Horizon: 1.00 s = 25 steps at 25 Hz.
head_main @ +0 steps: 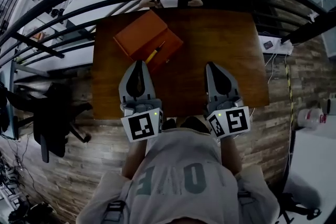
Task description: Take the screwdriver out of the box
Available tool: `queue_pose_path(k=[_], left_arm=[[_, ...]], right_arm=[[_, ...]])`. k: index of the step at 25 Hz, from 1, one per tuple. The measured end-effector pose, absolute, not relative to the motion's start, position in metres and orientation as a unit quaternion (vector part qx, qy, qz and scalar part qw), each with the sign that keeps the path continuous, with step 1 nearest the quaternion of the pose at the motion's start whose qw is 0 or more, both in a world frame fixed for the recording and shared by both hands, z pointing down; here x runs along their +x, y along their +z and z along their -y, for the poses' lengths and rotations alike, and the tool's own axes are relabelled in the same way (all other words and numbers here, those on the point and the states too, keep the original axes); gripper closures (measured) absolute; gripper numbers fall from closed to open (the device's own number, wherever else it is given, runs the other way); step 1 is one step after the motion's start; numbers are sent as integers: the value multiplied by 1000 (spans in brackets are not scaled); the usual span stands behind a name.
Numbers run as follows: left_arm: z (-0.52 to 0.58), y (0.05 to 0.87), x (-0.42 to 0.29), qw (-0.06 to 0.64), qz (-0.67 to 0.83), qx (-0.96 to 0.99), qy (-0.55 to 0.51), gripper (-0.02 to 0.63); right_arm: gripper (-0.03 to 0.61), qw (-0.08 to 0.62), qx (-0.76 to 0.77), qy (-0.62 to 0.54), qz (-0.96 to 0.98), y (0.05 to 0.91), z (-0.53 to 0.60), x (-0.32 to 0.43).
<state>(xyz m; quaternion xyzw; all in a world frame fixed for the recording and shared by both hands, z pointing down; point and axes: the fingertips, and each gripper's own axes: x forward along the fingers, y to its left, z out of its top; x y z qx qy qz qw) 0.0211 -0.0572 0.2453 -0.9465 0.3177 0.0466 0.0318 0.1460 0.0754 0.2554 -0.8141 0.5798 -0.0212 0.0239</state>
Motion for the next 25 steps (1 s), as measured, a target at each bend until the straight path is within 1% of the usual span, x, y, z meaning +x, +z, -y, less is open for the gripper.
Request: queue_pose_path(k=[4, 10, 17, 25], left_arm=[[72, 249, 28, 21, -319, -947, 44, 595], [76, 252, 41, 25, -332, -942, 36, 595], [79, 250, 49, 25, -343, -938, 37, 594], [80, 252, 57, 29, -351, -935, 32, 594]], right_arm=[[566, 20, -816, -30, -577, 260, -63, 151], [566, 19, -813, -39, -581, 266, -58, 170], [566, 30, -806, -49, -589, 270, -48, 181], [566, 26, -800, -53, -597, 273, -47, 191]])
